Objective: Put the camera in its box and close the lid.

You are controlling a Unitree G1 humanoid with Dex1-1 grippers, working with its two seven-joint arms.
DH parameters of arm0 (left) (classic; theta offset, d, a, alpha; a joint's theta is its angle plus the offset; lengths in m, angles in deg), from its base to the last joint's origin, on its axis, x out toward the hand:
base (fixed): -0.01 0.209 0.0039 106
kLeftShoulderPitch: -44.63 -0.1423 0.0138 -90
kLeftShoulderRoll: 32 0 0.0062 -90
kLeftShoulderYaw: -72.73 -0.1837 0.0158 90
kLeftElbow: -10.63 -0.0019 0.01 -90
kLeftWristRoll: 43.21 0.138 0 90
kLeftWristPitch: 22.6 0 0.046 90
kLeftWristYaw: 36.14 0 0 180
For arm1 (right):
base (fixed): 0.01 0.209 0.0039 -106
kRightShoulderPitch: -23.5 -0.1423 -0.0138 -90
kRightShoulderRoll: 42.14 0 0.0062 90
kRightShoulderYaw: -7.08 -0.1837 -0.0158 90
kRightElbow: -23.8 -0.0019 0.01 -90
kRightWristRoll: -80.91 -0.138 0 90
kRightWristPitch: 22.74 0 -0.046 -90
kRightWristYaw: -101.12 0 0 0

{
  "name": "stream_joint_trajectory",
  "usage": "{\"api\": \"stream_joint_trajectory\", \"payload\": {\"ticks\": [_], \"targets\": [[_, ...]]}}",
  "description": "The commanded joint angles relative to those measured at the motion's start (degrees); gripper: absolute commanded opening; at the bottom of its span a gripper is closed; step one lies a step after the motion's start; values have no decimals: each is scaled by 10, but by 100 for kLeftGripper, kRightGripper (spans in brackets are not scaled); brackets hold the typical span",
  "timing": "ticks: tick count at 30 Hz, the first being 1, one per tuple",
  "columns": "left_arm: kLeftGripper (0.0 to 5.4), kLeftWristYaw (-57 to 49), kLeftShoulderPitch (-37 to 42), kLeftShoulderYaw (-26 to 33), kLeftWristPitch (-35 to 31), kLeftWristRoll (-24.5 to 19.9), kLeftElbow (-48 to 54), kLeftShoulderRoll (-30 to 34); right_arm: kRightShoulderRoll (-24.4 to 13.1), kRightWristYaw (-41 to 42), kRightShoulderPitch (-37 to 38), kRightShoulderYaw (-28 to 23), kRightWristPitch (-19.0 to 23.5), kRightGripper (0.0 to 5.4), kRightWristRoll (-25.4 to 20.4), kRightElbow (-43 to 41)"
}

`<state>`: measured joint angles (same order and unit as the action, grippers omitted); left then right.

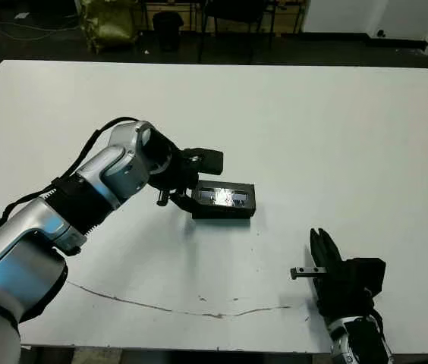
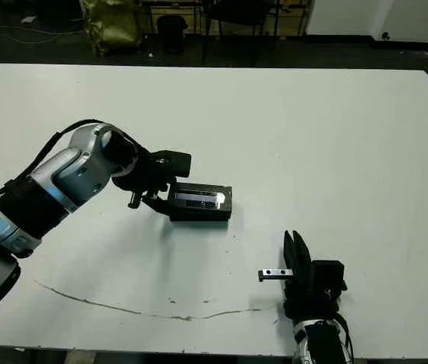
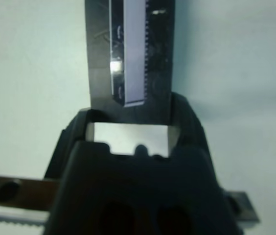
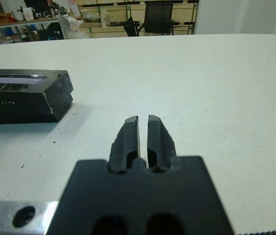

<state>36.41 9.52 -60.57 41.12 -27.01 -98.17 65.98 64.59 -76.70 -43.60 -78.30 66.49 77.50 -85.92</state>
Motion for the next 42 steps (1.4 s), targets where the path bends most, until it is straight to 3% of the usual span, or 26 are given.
{"api": "stream_joint_trajectory", "payload": {"ticks": [1,5,10,14,16,19,22,29,33,35,39,42], "targets": [[196,2,-48,-37,-6,44,-25,20,-5,1,7,-3,3,0,3,5],[196,-5,-61,-53,3,59,-33,16,-3,0,8,-3,-3,0,3,6],[196,-10,-81,-64,79,67,-39,19,-4,1,8,-3,-9,0,4,11],[196,-9,-98,-59,84,63,-45,15,0,-3,11,-1,0,0,3,2],[196,-12,-106,-62,127,61,-51,19,2,-8,13,0,12,0,3,-3],[196,-16,-120,-59,162,59,-57,20,-3,1,8,-3,-12,0,-1,14],[196,-34,-136,-55,199,64,-51,27,-5,-2,9,-1,-5,0,6,9],[196,-5,-139,-51,189,49,-70,17,-3,3,7,-2,-16,0,-2,19],[195,-24,-143,-51,155,63,-45,20,-4,6,5,-4,-21,0,-5,27],[195,-41,-148,-21,135,37,-51,13,-3,9,5,-4,-23,0,-9,28],[194,-65,-154,97,-49,-57,-55,-25,-1,4,11,-1,-13,0,-4,15],[194,-93,-153,164,-172,-104,-26,-42,0,0,10,1,-14,0,3,16]]}}
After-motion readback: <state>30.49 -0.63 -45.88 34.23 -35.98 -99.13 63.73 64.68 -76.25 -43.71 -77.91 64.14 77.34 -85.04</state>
